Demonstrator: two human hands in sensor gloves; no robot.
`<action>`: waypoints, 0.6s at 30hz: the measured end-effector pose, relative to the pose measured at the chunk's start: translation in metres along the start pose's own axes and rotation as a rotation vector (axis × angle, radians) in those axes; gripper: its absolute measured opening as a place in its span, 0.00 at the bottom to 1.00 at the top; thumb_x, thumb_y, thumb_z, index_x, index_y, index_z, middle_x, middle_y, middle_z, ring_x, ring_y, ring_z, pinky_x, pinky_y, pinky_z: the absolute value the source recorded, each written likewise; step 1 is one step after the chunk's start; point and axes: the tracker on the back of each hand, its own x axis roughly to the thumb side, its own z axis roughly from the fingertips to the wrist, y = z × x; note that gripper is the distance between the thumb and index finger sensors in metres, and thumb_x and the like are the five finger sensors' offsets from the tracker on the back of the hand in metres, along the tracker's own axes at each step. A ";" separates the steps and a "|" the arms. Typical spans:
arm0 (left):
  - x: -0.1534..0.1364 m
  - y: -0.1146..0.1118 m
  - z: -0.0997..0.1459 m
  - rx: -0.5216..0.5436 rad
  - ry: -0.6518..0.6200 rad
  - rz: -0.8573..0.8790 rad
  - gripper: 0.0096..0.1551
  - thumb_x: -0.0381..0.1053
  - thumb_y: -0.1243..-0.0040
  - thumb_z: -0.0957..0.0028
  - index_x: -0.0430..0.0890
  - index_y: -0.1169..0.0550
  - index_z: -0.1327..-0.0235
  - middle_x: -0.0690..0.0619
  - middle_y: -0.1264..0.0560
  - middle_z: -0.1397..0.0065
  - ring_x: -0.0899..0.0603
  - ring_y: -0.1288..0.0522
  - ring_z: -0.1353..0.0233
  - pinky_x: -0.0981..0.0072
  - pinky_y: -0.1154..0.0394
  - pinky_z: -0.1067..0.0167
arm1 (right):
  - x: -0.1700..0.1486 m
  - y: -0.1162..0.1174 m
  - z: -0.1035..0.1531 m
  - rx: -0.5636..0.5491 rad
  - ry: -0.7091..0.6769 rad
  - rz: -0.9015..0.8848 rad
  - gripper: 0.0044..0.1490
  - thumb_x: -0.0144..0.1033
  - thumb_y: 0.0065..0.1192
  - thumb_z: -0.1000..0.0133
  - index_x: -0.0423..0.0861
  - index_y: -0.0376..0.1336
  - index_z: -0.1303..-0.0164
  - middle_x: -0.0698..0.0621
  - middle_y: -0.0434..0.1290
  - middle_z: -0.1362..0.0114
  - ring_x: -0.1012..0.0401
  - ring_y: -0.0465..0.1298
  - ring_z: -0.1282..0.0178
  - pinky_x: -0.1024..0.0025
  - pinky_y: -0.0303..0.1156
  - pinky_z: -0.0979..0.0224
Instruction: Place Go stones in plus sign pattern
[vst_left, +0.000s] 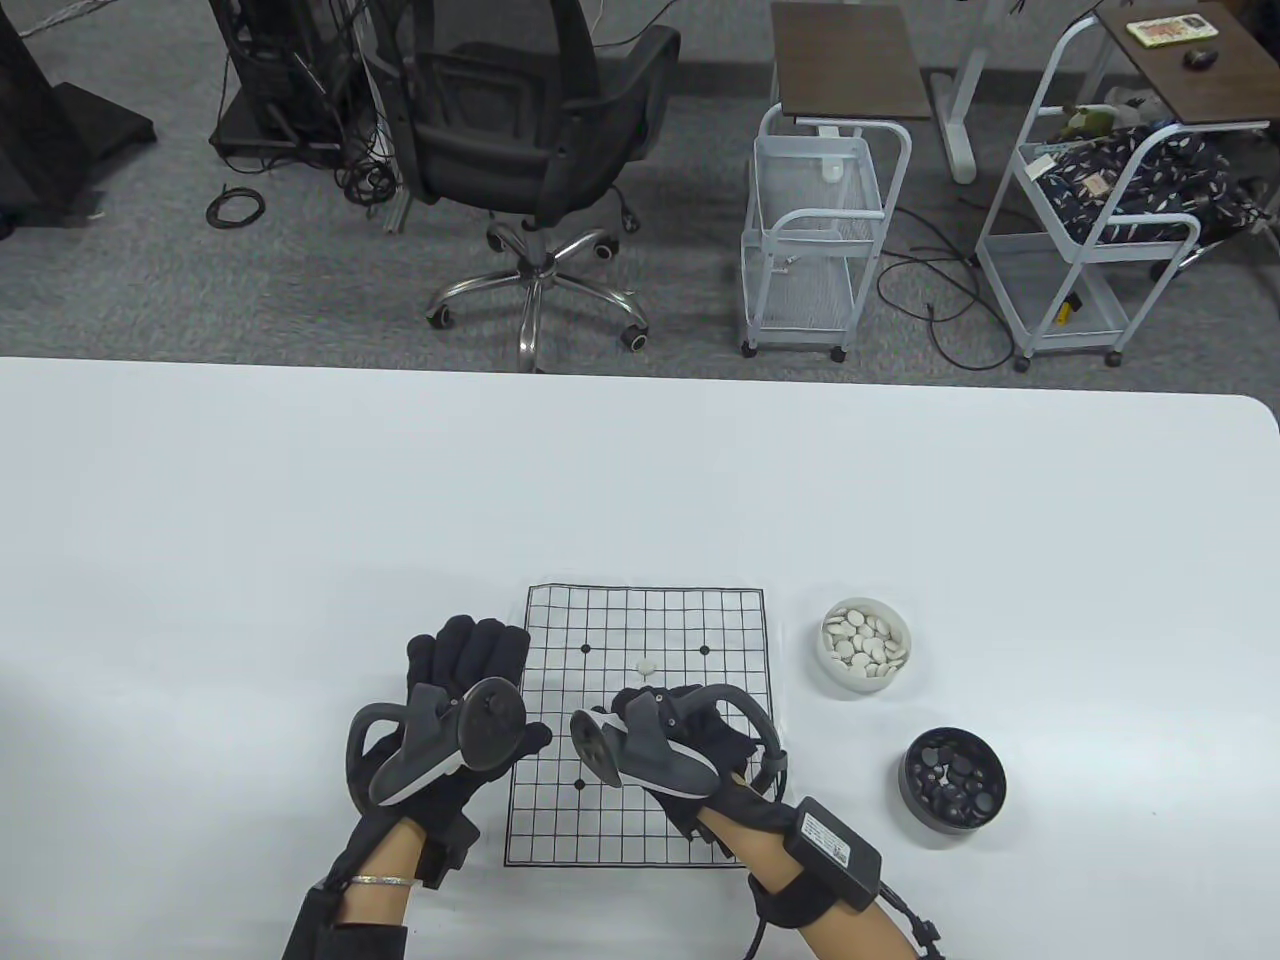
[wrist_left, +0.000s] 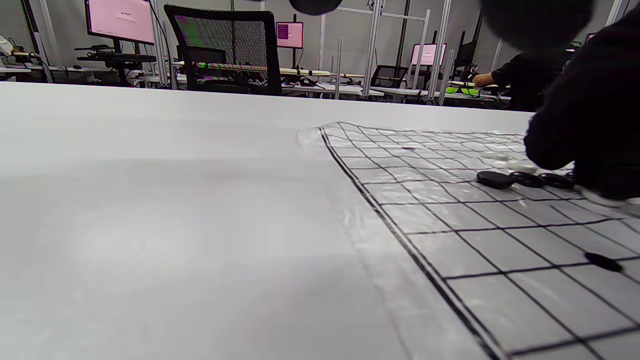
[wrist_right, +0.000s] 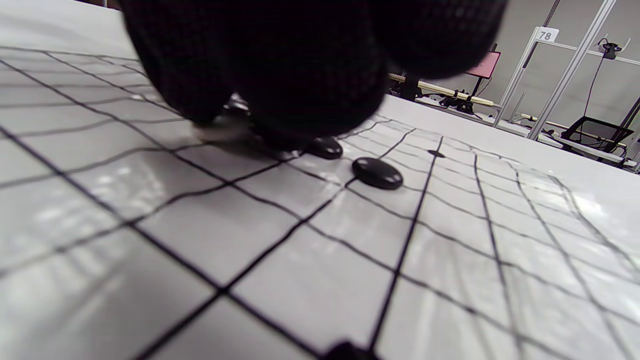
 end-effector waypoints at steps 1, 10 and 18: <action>0.000 0.000 0.000 0.000 0.000 0.000 0.55 0.73 0.53 0.53 0.52 0.54 0.17 0.45 0.52 0.09 0.31 0.54 0.12 0.33 0.58 0.20 | -0.001 -0.001 0.000 -0.001 0.002 -0.001 0.29 0.42 0.72 0.52 0.47 0.71 0.41 0.52 0.82 0.50 0.71 0.82 0.70 0.65 0.78 0.51; 0.000 0.000 0.000 0.000 -0.001 0.002 0.55 0.73 0.53 0.53 0.52 0.54 0.17 0.45 0.52 0.09 0.31 0.54 0.12 0.33 0.58 0.20 | -0.027 -0.023 0.002 -0.055 0.086 -0.081 0.31 0.43 0.72 0.52 0.48 0.70 0.39 0.52 0.82 0.47 0.69 0.82 0.67 0.63 0.77 0.49; 0.000 0.000 0.000 -0.004 -0.001 -0.001 0.55 0.73 0.53 0.53 0.52 0.54 0.17 0.45 0.52 0.09 0.31 0.54 0.12 0.33 0.58 0.20 | -0.106 -0.034 0.007 -0.061 0.417 0.016 0.34 0.42 0.70 0.49 0.46 0.66 0.32 0.49 0.79 0.39 0.67 0.82 0.66 0.62 0.76 0.48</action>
